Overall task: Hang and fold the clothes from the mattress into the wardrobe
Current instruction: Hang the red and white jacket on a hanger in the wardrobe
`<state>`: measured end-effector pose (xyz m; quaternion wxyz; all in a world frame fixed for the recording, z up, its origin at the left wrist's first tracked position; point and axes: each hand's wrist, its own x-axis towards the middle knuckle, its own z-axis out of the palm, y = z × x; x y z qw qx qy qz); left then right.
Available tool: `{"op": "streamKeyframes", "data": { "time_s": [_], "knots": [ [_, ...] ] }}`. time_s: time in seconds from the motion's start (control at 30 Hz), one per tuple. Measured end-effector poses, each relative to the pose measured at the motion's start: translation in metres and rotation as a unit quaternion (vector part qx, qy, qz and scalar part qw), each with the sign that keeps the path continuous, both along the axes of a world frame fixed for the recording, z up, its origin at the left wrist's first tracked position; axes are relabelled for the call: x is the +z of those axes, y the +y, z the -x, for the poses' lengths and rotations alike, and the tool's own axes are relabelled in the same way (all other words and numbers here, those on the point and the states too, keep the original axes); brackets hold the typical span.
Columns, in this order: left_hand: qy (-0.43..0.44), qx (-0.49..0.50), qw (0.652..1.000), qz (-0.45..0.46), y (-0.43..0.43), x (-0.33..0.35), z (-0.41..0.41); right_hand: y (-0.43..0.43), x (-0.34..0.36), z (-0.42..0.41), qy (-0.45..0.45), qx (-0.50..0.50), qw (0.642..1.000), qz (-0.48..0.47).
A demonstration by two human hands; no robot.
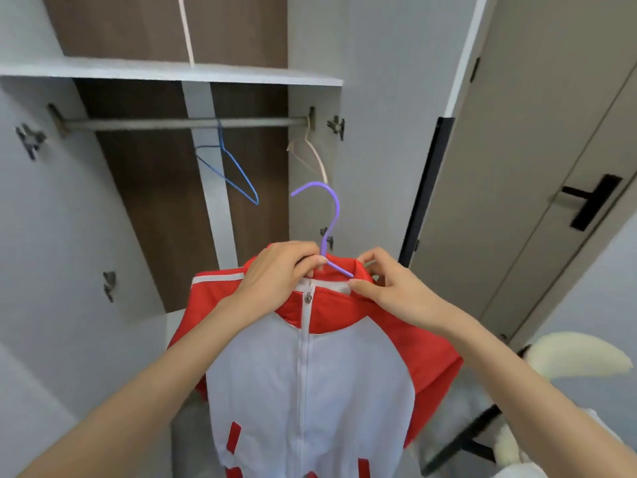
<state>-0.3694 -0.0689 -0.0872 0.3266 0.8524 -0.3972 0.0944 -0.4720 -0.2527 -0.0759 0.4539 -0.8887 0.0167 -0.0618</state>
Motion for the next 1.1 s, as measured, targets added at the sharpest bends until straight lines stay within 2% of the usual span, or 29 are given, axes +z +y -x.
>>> {"op": "streamKeyframes", "data": {
  "time_s": [0.2, 0.33, 0.53, 0.63, 0.83, 0.97, 1.1],
  "knots": [
    [0.026, 0.014, 0.999, 0.017, 0.041, 0.018, -0.087, 0.034, 0.008, -0.098, -0.039, 0.043, 0.993, 0.102],
    [0.025, 0.018, 0.999, 0.032, 0.048, 0.024, -0.143, 0.044, 0.015, -0.154, -0.053, 0.012, 0.993, 0.106],
    [0.029, 0.101, 0.988, 0.113, 0.045, 0.024, -0.228, 0.024, 0.014, -0.228, -0.038, -0.087, 0.988, 0.122],
    [0.057, 0.122, 0.985, 0.107, 0.038, 0.020, -0.261, 0.003, 0.007, -0.268, -0.010, -0.120, 0.989, 0.090],
    [0.088, 0.156, 0.979, 0.092, 0.017, 0.014, -0.335, -0.034, -0.010, -0.356, 0.031, -0.117, 0.993, -0.016],
    [0.080, 0.186, 0.977, 0.068, 0.005, 0.022, -0.390, -0.043, -0.005, -0.424, 0.027, -0.133, 0.989, -0.059],
    [0.032, 0.204, 0.978, 0.035, 0.002, 0.027, -0.439, -0.047, 0.009, -0.486, -0.007, -0.152, 0.985, -0.074]
  ]
}}
